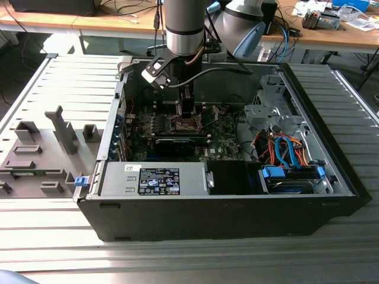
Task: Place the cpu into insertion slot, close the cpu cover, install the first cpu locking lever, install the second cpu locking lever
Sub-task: 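Place the cpu into insertion slot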
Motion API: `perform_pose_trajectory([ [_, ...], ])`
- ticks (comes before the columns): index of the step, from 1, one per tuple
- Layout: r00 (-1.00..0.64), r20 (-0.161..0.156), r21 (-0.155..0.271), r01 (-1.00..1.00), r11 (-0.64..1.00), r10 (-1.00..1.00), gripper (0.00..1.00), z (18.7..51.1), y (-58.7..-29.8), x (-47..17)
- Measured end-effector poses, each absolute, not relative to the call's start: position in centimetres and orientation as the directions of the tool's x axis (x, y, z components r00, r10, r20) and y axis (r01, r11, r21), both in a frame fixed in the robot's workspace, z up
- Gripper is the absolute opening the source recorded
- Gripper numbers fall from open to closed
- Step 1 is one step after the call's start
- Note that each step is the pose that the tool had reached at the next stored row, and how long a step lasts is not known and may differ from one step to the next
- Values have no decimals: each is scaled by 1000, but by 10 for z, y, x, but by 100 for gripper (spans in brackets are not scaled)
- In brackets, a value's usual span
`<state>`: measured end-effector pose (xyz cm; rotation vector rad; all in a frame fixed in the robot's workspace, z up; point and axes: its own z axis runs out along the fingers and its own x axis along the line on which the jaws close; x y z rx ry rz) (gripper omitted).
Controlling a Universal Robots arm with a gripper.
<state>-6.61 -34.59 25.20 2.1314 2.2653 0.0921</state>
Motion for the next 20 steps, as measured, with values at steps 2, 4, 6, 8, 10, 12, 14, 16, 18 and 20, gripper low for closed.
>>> perform_pose_trajectory([
  [2,-61,19,64,996,60,998,54,252,-346,-66],
  [4,-61,19,64,996,60,998,54,252,-346,-66],
  [6,-61,19,64,996,60,998,54,251,-346,-66],
  [8,-61,19,64,996,60,998,54,251,-346,-66],
  [10,-61,19,64,996,60,998,54,251,-346,-66],
  [12,-61,19,64,996,60,998,54,251,-346,-66],
  [14,-61,19,64,996,60,998,54,250,-346,-66],
  [16,-61,19,64,996,60,998,54,250,-346,-66],
  [18,-61,19,64,996,60,998,54,249,-346,-66],
  [20,-61,19,64,996,60,998,54,249,-346,-66],
])
